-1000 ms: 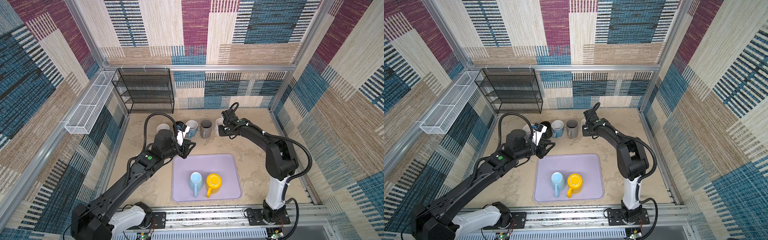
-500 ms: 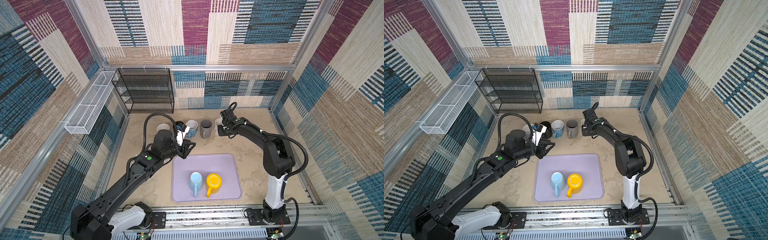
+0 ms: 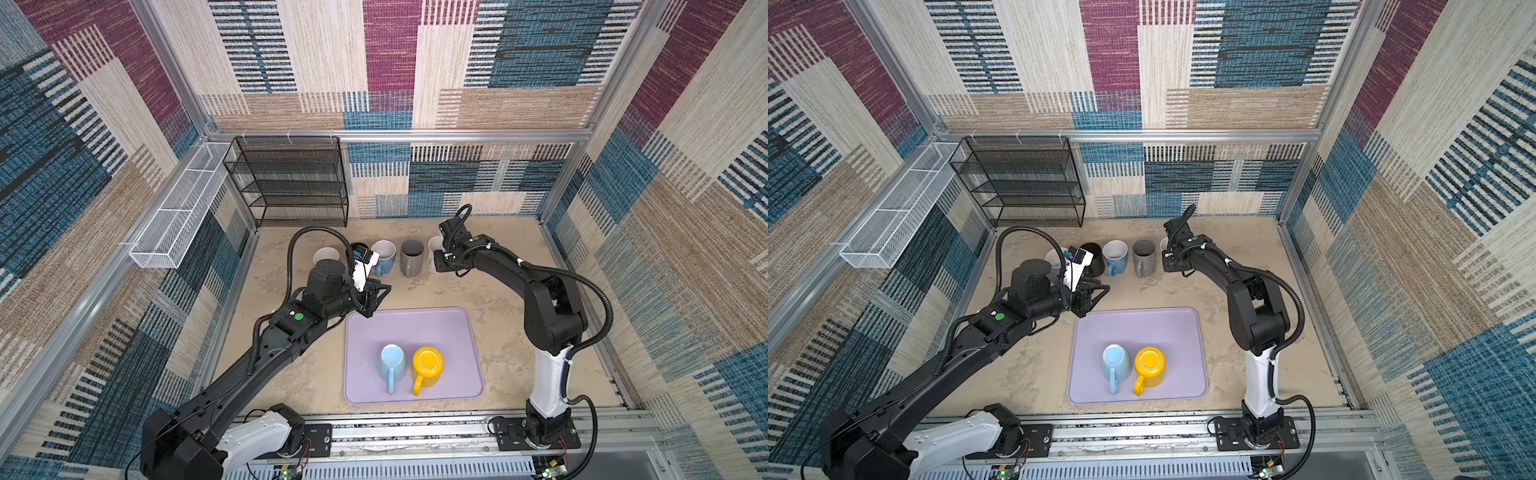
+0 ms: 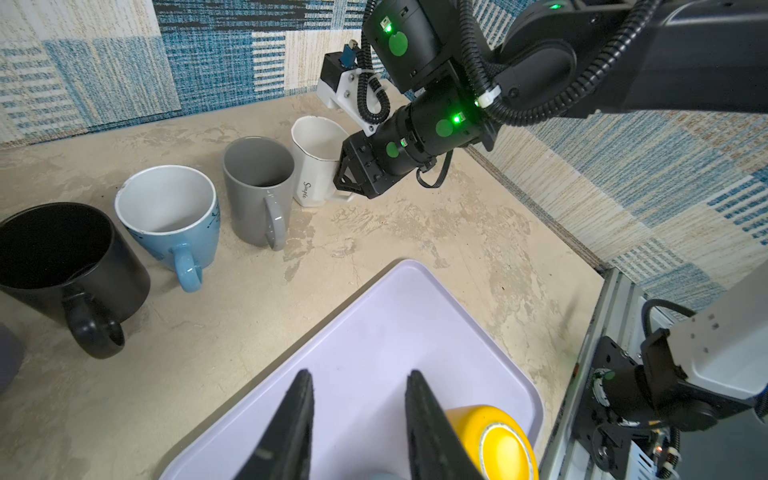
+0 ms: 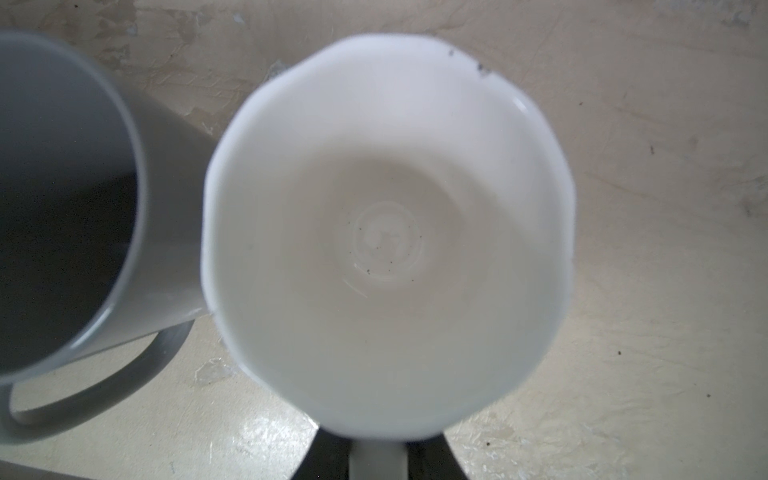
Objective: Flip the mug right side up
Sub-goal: 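Lower the white mug onto the table with the right gripper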
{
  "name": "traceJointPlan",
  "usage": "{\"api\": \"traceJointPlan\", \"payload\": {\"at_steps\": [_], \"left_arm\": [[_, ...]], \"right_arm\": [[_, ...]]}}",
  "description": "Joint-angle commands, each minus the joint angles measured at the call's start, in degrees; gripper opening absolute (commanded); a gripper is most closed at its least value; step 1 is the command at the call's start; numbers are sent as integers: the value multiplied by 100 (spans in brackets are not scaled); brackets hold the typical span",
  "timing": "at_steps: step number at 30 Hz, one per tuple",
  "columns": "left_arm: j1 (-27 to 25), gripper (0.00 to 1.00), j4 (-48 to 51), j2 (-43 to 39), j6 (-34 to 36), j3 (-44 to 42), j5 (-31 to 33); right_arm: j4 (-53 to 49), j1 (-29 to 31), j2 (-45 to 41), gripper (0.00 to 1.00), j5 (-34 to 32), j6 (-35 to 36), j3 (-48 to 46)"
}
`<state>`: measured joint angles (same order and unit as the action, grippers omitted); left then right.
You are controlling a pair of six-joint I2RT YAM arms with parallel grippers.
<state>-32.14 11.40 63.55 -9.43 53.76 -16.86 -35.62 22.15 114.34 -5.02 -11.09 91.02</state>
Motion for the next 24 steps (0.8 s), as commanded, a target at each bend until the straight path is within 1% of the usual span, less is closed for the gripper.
{"api": "traceJointPlan", "payload": {"at_steps": [1, 15, 24], "left_arm": [[6, 34, 132, -27, 106, 4, 49], [6, 34, 139, 6, 106, 41, 51], [6, 34, 135, 79, 117, 91, -10]], "right_arm": [[35, 0, -26, 24, -34, -51, 39], [20, 0, -129, 26, -8, -68, 23], [120, 17, -348, 26, 206, -93, -239]]}}
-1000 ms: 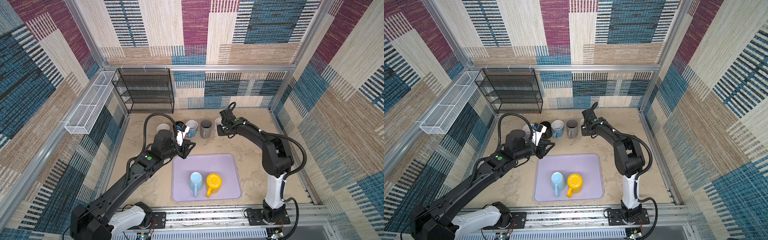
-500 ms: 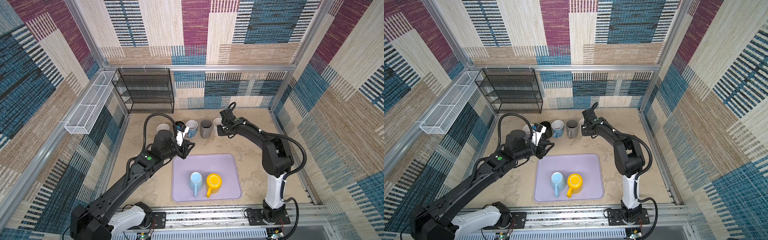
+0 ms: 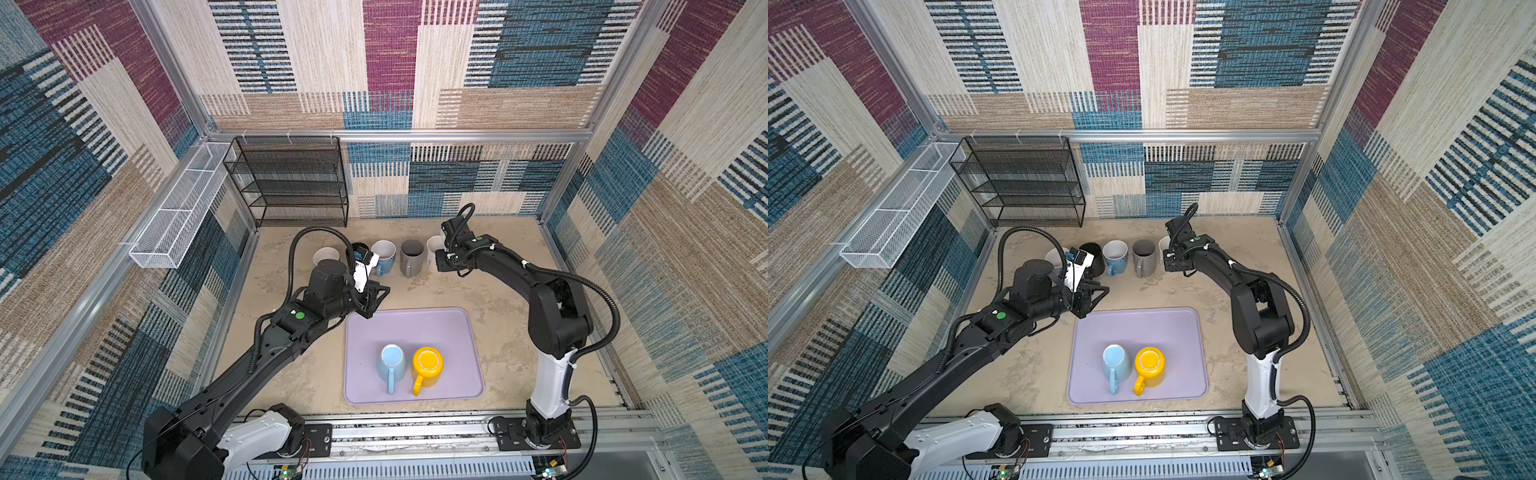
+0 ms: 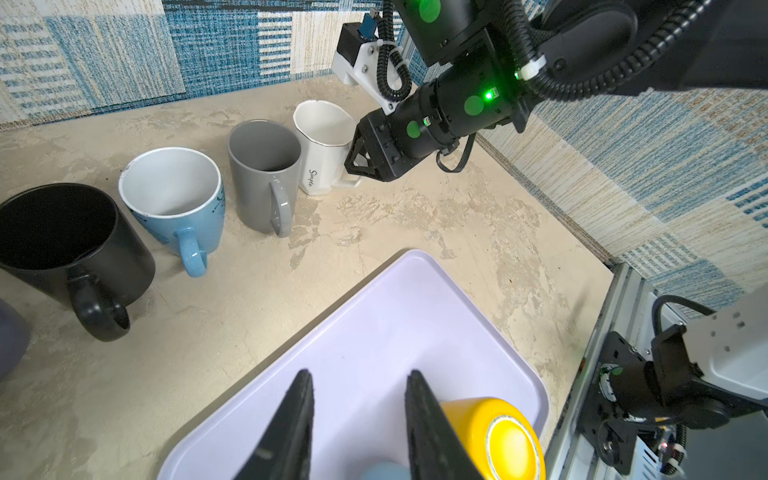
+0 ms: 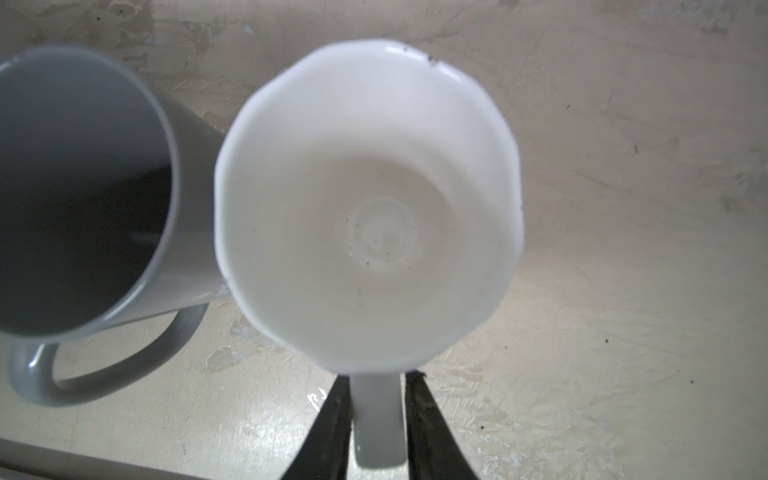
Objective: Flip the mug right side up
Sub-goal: 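Lower the white mug onto the table with the right gripper, then open and withdraw the right gripper while the left gripper moves over the tray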
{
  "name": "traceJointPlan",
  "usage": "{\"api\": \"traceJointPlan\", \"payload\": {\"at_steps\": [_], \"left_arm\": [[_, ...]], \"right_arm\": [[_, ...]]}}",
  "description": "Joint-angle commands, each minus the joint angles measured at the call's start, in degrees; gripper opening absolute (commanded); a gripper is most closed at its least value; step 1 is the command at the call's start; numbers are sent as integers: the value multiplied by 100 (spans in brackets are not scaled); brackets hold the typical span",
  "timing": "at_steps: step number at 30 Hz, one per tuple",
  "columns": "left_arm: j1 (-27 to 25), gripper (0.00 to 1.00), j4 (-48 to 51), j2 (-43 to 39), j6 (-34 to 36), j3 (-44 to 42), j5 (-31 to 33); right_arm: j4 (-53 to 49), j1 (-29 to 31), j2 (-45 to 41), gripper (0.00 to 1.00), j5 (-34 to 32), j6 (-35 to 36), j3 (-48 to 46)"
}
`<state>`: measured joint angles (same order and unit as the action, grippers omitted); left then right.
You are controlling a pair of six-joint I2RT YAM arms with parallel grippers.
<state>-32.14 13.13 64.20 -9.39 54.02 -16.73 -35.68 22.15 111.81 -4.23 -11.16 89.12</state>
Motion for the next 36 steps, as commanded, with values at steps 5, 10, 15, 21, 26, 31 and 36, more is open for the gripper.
{"api": "traceJointPlan", "payload": {"at_steps": [5, 10, 15, 21, 26, 31, 36], "left_arm": [[6, 34, -20, 30, 122, 83, -23], [6, 34, 23, 39, 127, 119, -15], [6, 35, 76, 27, 108, 147, 56], [6, 35, 137, -17, 87, 153, 144], [6, 35, 339, 31, 28, 232, 262], [-15, 33, 711, 46, -436, 251, 252], [-274, 33, 1349, -137, -953, 81, 533]], "right_arm": [[182, 36, -202, 26, 216, -88, -156], [220, 64, -269, 26, 341, -77, -211], [305, 59, -446, 26, 180, -112, -357], [506, 52, -879, 24, 2, -183, -725], [665, 52, -1289, 24, -76, -254, -1061], [805, 36, -1604, 25, -201, -351, -1366], [989, -16, -1732, 25, -201, -461, -1721]]}}
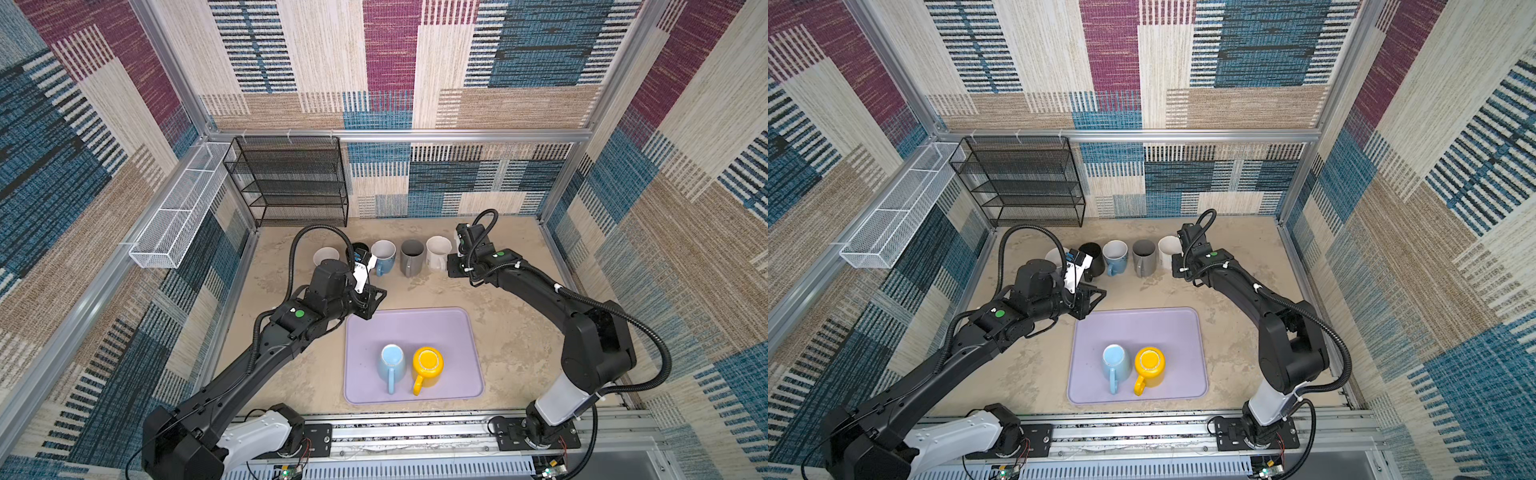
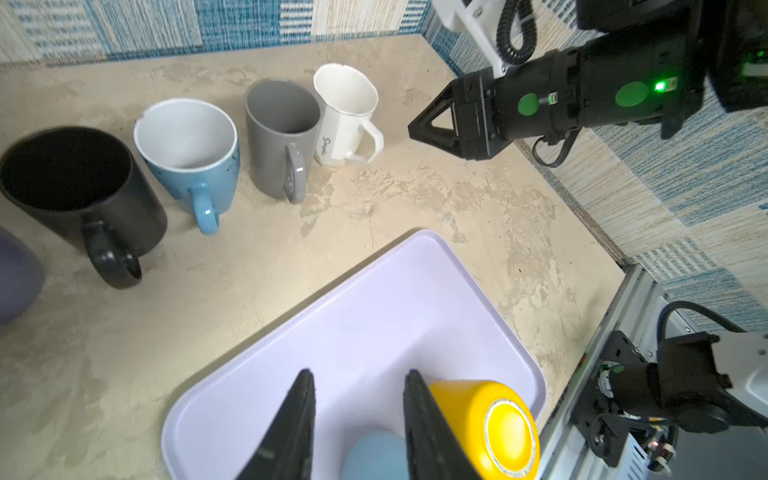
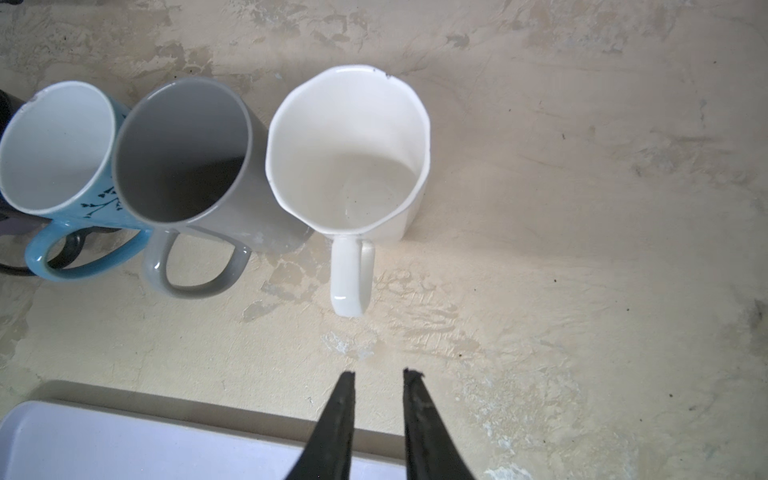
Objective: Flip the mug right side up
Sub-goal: 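Open and withdraw the right gripper while the left gripper moves over the tray, then lower the left gripper onto the upside-down light-blue mug on the tray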
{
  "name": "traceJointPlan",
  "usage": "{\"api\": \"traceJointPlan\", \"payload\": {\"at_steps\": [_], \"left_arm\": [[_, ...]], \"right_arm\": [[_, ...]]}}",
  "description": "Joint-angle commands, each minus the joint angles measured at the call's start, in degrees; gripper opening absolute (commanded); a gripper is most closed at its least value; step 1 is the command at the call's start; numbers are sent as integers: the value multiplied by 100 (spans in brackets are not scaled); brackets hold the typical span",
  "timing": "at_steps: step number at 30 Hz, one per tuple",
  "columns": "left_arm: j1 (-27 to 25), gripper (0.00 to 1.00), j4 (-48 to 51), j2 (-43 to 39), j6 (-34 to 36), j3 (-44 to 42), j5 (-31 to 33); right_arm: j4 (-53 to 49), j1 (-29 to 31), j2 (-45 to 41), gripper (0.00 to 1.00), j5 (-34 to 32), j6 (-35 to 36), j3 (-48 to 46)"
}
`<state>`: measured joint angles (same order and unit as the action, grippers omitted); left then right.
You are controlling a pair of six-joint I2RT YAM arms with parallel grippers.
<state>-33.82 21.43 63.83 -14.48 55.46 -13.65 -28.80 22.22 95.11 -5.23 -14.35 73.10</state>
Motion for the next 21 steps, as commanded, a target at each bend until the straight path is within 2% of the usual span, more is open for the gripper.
{"api": "traceJointPlan", "payload": {"at_steps": [1, 4, 15, 21], "left_arm": [[-155, 33, 639, -135, -517, -92, 277], [-308, 32, 1062, -263, -804, -121, 425], [-1062, 32, 2524, -702, -1995, -93, 239], [-1393, 33, 2837, -967, -2483, -280, 93]], "right_arm": [[334, -26, -63, 25, -108, -163, -166], [427, -59, -46, 25, -127, -198, -297], [677, -162, -296, 25, -182, -278, -709], [753, -217, -491, 25, -153, -252, -909]]}}
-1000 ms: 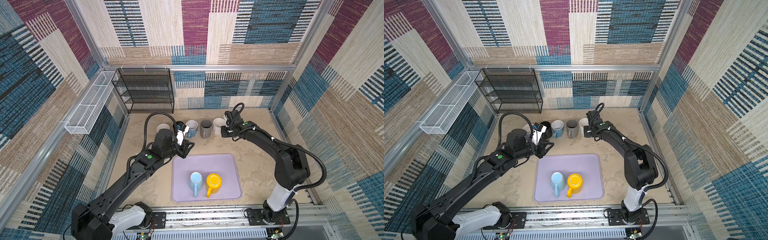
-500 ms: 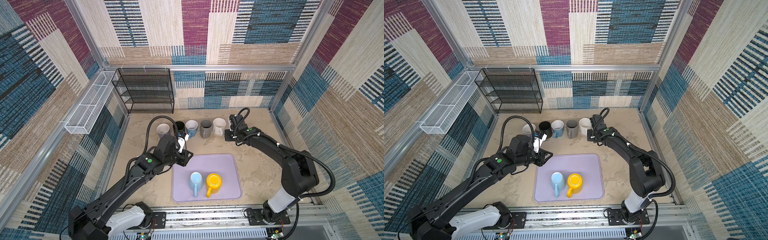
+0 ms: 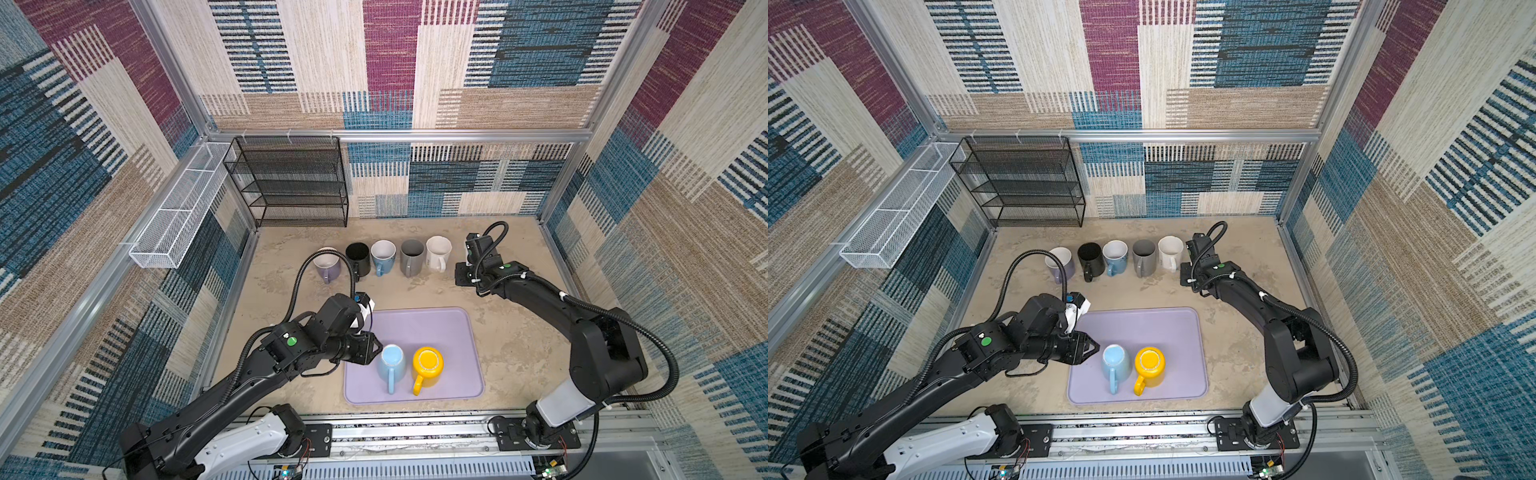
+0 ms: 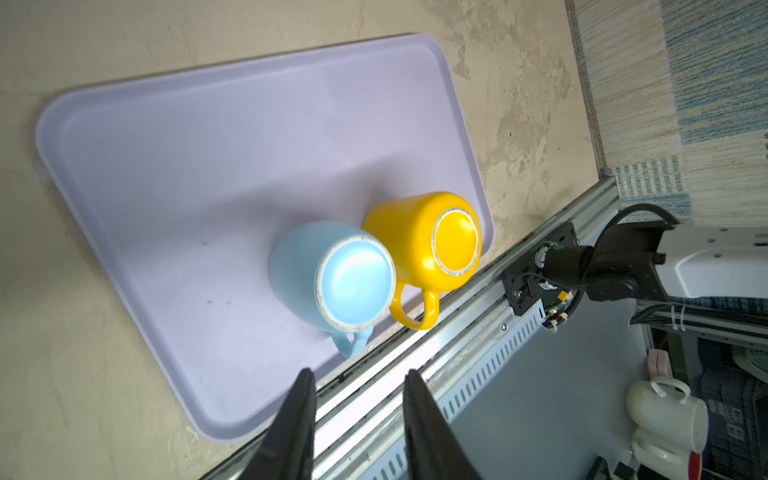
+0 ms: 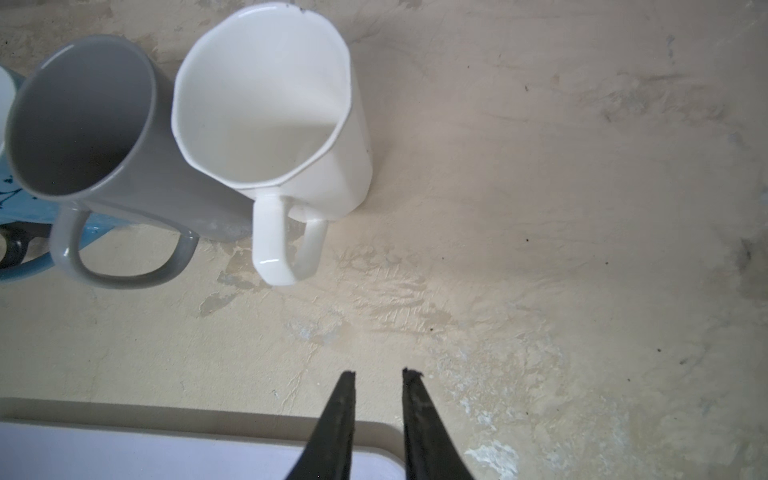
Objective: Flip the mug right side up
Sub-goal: 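Lower the left gripper onto the upside-down light-blue mug on the tray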
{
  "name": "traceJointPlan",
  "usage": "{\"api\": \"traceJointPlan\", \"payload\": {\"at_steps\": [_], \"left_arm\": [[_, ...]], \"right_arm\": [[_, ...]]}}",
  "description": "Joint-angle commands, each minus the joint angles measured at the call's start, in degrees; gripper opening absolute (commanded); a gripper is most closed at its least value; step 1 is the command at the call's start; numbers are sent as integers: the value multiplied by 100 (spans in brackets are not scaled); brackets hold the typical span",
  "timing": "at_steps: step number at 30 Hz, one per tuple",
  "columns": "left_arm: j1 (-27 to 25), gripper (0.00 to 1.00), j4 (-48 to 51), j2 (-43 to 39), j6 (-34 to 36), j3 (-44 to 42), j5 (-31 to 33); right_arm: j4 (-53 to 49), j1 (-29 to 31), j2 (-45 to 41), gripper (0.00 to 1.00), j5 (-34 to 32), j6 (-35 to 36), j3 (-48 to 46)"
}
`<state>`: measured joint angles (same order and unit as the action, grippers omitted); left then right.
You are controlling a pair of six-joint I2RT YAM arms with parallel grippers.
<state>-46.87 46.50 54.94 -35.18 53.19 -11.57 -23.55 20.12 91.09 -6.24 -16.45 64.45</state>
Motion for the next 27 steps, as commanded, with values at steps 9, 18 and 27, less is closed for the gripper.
{"api": "traceJointPlan", "payload": {"at_steps": [9, 18, 27], "left_arm": [[-823, 35, 351, -122, -1047, -350, -107], [-1667, 35, 151, 477, -1703, -319, 873], [-2043, 37, 82, 1131, -2236, -145, 1805]], "right_arm": [[259, -51, -188, 25, -70, 4, -115], [318, -44, -217, 25, -5, 18, -177], [401, -51, -382, 25, 1, 149, -327]]}}
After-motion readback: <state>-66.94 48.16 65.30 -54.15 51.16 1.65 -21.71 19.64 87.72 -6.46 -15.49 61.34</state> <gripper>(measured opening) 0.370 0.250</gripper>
